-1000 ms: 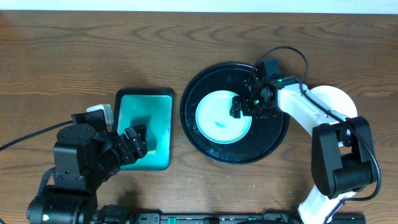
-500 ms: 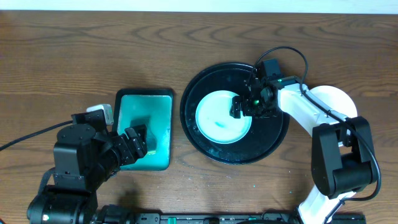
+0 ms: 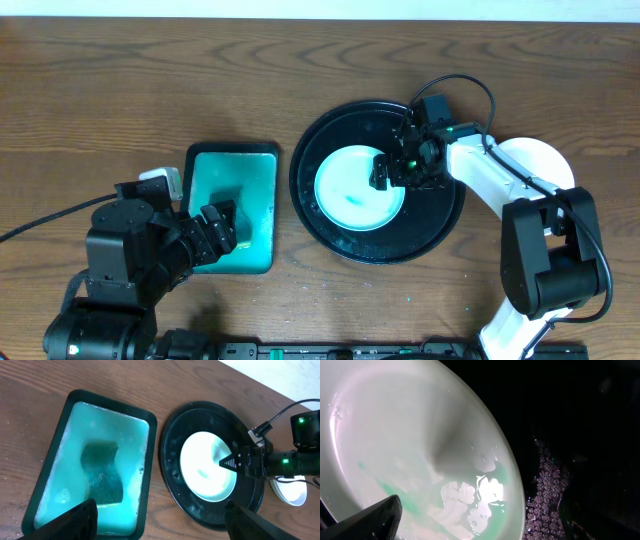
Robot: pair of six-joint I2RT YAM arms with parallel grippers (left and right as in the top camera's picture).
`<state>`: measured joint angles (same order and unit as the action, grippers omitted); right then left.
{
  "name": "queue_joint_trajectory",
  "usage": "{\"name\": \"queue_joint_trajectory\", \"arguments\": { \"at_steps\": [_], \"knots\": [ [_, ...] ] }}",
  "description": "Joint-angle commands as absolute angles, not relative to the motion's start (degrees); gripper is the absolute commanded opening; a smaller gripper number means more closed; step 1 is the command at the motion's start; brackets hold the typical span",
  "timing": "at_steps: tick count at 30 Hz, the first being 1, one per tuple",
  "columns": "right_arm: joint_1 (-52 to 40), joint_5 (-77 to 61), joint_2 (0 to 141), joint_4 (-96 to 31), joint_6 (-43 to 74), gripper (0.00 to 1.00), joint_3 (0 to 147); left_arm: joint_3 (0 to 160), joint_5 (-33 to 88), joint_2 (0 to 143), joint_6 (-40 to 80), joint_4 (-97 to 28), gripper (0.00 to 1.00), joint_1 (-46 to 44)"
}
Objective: Clean dirty plates on tray and stack at the side
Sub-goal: 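Grasp the sponge in the teal tray with the left gripper and wet it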
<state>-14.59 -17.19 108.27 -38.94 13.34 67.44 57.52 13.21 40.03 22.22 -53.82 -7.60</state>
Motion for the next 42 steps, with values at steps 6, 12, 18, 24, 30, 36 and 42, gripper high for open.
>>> {"name": "queue_joint_trajectory", "arguments": {
  "at_steps": [6,12,18,24,30,36,42],
  "knots": [
    [-14.1,-14.4,108.6,-38.8,12.4,0.99,67.0,58.6,13.5,40.1,21.6,-53.9,0.81,-7.4],
    [-14.1,-14.4,108.6,-38.8,12.4,0.99,67.0,58.6,13.5,40.1,21.6,-54.0,0.81,-7.4],
    [-14.1,-14.4,108.6,-38.8,12.4,0.99,67.0,58.6,13.5,40.1,21.6,-53.9,0.81,-7.4],
    [-14.1,-14.4,108.6,-38.8,12.4,0.99,67.0,58.6,13.5,40.1,21.6,-53.9,0.81,-7.4],
    [-14.1,-14.4,108.6,-38.5,12.4,0.99,67.0,58.6,13.5,40.1,21.6,-55.7,0.81,-7.4],
    [-14.1,-14.7,108.7,-33.5,12.9,0.99,67.0,58.6,13.5,40.5,21.7,-58.1,0.81,-7.4],
    [-14.3,-23.4,108.6,-34.6,16.3,0.99,67.0,58.5,14.1,40.9,21.6,-59.4,0.81,-7.4]
  ]
}}
